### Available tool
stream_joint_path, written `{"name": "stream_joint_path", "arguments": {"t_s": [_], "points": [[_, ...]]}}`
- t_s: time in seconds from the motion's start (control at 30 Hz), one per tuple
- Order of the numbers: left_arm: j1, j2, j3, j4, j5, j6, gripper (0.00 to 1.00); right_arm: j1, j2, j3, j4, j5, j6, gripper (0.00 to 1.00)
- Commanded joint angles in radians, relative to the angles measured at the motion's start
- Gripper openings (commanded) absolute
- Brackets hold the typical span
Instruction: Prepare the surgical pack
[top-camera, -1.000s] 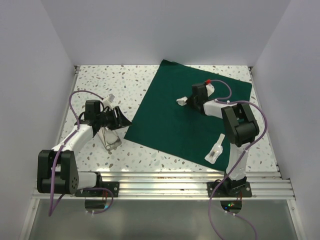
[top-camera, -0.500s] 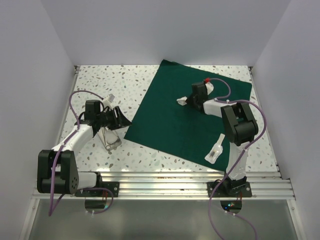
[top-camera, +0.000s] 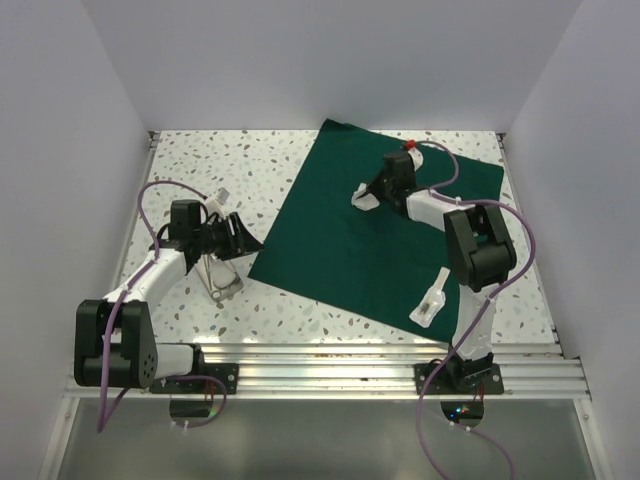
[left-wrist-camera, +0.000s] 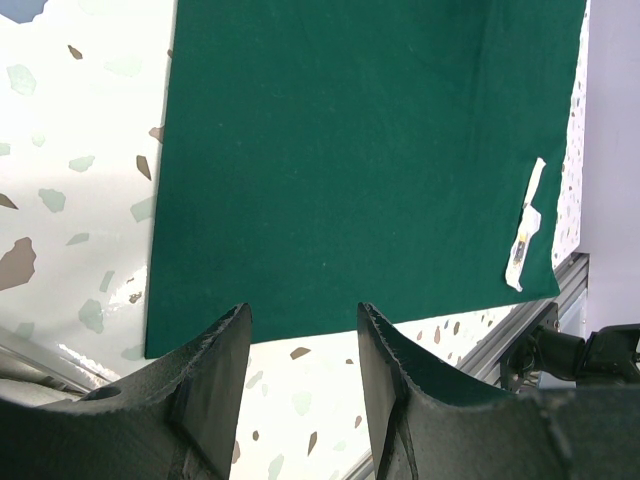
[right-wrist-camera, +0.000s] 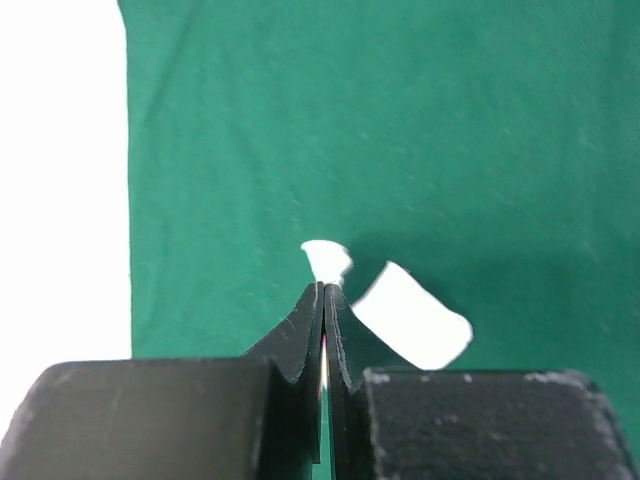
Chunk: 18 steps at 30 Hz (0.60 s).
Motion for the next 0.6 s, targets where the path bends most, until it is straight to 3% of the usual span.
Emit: {"name": "stream_joint_path", "arguments": {"t_s": [0.0, 0.57], "points": [[-0.007, -0.014, 0.002, 0.046, 0.017, 0.009, 0.50, 0.000, -0.015, 0.065, 0.029, -0.019, -0.023, 0.00], [-0.007, -0.008, 0.006, 0.046, 0.014, 0.011, 0.50, 0.021, 0.105, 0.241, 0.008, -0.068, 0.036, 0.00]]}}
